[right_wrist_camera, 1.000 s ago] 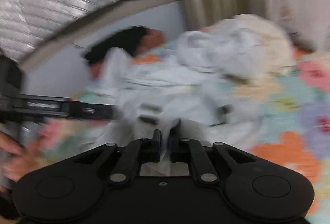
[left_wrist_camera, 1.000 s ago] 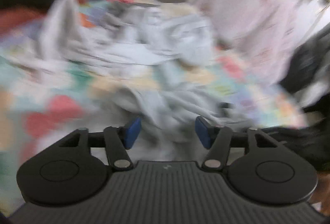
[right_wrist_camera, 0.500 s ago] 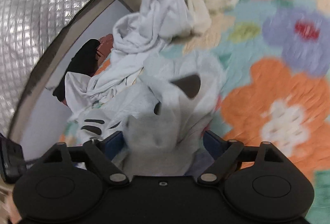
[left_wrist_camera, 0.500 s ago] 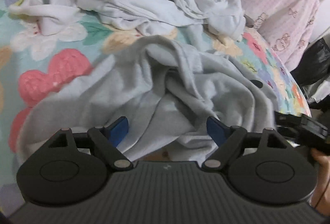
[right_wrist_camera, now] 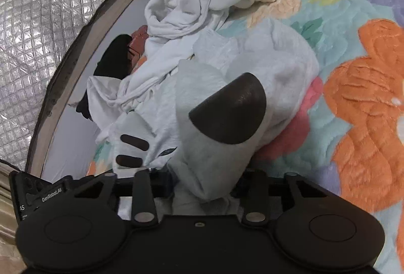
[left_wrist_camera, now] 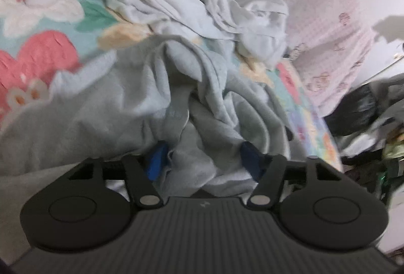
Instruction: Fold clothes
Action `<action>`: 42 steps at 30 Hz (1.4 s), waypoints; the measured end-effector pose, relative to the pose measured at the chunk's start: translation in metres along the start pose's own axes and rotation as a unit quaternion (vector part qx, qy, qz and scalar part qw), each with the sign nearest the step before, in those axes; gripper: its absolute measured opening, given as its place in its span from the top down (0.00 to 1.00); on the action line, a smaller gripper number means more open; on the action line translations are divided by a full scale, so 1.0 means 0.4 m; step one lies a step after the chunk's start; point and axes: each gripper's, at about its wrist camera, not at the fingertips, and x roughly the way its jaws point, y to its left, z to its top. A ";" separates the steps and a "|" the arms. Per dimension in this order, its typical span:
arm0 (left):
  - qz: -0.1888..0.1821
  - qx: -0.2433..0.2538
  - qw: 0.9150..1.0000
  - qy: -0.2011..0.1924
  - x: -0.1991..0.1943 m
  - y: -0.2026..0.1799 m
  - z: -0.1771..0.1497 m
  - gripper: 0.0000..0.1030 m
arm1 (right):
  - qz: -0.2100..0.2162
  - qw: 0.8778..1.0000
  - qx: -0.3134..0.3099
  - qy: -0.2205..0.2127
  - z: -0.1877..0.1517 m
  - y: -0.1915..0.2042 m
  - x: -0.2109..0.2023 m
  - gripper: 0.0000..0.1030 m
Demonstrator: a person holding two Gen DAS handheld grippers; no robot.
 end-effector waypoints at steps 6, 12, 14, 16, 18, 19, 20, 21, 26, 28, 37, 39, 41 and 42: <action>-0.072 -0.022 0.997 0.025 0.003 -0.055 -0.005 0.51 | 0.002 1.000 -0.026 -0.013 -0.046 0.026 -0.103 0.65; -0.079 0.070 0.993 0.055 0.017 -0.231 -0.097 0.53 | -0.031 0.994 -0.097 -0.039 -0.112 0.049 -0.269 0.68; -0.089 0.078 0.991 0.067 0.018 -0.273 -0.136 0.53 | -0.037 0.992 -0.112 -0.051 -0.137 0.040 -0.337 0.69; -0.092 0.086 0.989 0.075 0.018 -0.314 -0.176 0.54 | -0.045 0.989 -0.128 -0.059 -0.164 0.031 -0.400 0.70; -0.089 0.098 0.988 0.081 0.018 -0.359 -0.215 0.55 | -0.055 0.986 -0.145 -0.064 -0.186 0.023 -0.452 0.70; -0.087 0.106 0.987 0.079 0.017 -0.383 -0.231 0.55 | -0.061 0.985 -0.150 -0.066 -0.191 0.019 -0.475 0.70; -0.084 0.114 0.987 0.076 0.015 -0.408 -0.246 0.55 | -0.066 0.984 -0.154 -0.067 -0.193 0.013 -0.497 0.70; -0.082 0.121 0.987 0.072 0.014 -0.432 -0.260 0.56 | -0.070 0.983 -0.158 -0.069 -0.192 0.008 -0.519 0.71; -0.086 0.138 0.987 0.017 -0.011 -0.566 -0.252 0.71 | -0.073 0.968 -0.209 -0.121 -0.130 0.024 -0.654 0.72; -0.057 0.178 0.981 -0.041 -0.039 -0.650 -0.245 0.78 | -0.061 0.958 -0.239 -0.146 -0.086 0.051 -0.718 0.72; -0.023 0.304 0.942 -0.137 -0.109 -0.917 -0.239 0.94 | -0.060 0.930 -0.304 -0.196 0.095 0.084 -0.883 0.73; -0.009 0.307 0.943 -0.129 -0.103 -0.895 -0.264 0.86 | -0.135 0.921 -0.306 -0.197 0.118 0.045 -0.885 0.72; 0.021 0.308 0.944 -0.114 -0.071 -0.869 -0.290 0.51 | -0.258 0.896 -0.305 -0.195 0.134 -0.013 -0.869 0.55; 0.038 0.305 0.946 -0.104 -0.048 -0.855 -0.304 0.24 | -0.314 0.883 -0.292 -0.189 0.142 -0.050 -0.856 0.53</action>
